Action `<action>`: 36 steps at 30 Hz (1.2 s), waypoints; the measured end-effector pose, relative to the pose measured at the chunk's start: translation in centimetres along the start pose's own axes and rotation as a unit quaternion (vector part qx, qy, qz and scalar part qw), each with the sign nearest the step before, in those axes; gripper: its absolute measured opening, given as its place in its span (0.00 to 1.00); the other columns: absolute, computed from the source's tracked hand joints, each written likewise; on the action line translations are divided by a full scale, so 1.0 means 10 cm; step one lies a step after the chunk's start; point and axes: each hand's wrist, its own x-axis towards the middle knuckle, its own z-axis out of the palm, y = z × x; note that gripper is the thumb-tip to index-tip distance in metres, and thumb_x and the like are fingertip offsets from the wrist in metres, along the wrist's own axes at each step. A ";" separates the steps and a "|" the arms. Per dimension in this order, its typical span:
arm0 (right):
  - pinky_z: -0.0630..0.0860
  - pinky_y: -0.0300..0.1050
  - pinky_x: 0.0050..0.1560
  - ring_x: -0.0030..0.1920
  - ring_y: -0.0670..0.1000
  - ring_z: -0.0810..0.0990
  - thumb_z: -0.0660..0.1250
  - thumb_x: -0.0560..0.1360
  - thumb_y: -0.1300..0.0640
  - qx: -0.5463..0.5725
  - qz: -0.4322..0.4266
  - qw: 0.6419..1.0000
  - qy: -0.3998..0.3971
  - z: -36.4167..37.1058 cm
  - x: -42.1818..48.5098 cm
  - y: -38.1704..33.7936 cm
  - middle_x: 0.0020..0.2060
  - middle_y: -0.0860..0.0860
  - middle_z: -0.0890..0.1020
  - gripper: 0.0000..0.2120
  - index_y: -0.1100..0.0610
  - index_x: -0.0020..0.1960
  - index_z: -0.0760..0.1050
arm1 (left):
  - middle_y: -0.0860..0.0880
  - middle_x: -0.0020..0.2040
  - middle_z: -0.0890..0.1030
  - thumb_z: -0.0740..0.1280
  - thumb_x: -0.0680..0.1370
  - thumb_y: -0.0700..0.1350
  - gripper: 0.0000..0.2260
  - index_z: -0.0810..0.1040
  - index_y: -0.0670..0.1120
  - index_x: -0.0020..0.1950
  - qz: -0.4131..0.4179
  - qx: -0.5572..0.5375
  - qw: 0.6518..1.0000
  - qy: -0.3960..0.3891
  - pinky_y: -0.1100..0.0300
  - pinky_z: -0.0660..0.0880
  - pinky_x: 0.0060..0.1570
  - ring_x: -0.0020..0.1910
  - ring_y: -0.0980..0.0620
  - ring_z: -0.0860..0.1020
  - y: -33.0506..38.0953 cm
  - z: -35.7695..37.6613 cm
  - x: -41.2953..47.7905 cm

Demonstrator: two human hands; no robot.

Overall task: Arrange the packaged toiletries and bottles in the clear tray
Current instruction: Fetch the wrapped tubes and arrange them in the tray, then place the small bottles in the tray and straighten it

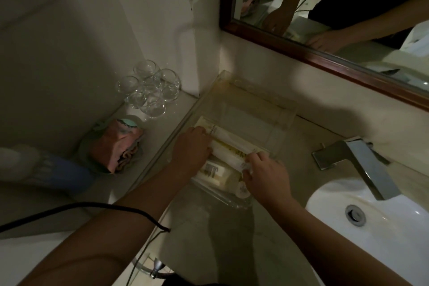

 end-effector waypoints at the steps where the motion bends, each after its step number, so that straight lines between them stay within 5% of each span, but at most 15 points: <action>1: 0.73 0.44 0.48 0.44 0.47 0.78 0.62 0.76 0.48 -0.002 0.002 1.000 0.009 0.00 0.02 0.00 0.51 0.46 0.79 0.11 0.47 0.57 0.73 | 0.44 0.57 0.78 0.68 0.73 0.47 0.14 0.81 0.46 0.57 -0.005 -0.010 1.000 0.005 0.49 0.75 0.53 0.56 0.42 0.75 -0.01 0.00 0.01; 9: 0.72 0.45 0.52 0.48 0.48 0.77 0.60 0.78 0.49 -0.001 0.044 0.999 0.011 0.00 0.07 -0.01 0.52 0.47 0.79 0.09 0.49 0.56 0.73 | 0.45 0.53 0.78 0.66 0.74 0.42 0.08 0.81 0.44 0.50 -0.054 -0.067 0.996 0.026 0.50 0.76 0.44 0.51 0.44 0.77 -0.08 0.15 0.04; 13: 0.71 0.44 0.52 0.49 0.48 0.76 0.60 0.78 0.49 0.001 0.069 0.997 0.022 -0.01 0.04 -0.05 0.51 0.47 0.78 0.09 0.48 0.56 0.73 | 0.52 0.51 0.76 0.60 0.75 0.47 0.06 0.76 0.51 0.47 -0.134 -0.164 0.977 0.014 0.63 0.66 0.34 0.47 0.50 0.76 -0.12 0.18 0.05; 18: 0.70 0.46 0.55 0.52 0.50 0.76 0.63 0.76 0.47 0.004 0.108 0.992 0.061 -0.05 -0.11 -0.09 0.53 0.47 0.78 0.10 0.48 0.56 0.74 | 0.44 0.53 0.77 0.62 0.75 0.42 0.09 0.79 0.42 0.50 -0.034 -0.083 0.995 0.037 0.52 0.76 0.44 0.49 0.43 0.76 -0.09 0.01 -0.01; 26: 0.77 0.46 0.50 0.50 0.50 0.78 0.67 0.74 0.50 0.041 0.199 0.972 0.116 -0.19 -0.79 0.16 0.51 0.50 0.80 0.12 0.50 0.56 0.77 | 0.45 0.57 0.76 0.61 0.75 0.42 0.14 0.77 0.46 0.59 0.092 -0.100 0.991 0.001 0.51 0.75 0.51 0.55 0.45 0.74 0.34 -0.12 -0.16; 36: 0.77 0.50 0.49 0.50 0.54 0.79 0.67 0.72 0.48 0.012 0.274 0.946 0.175 -0.43 -2.22 0.94 0.52 0.52 0.82 0.17 0.54 0.58 0.77 | 0.44 0.54 0.79 0.60 0.73 0.46 0.15 0.79 0.46 0.57 0.234 -0.114 0.965 -0.005 0.51 0.74 0.51 0.53 0.42 0.76 1.83 0.03 -0.89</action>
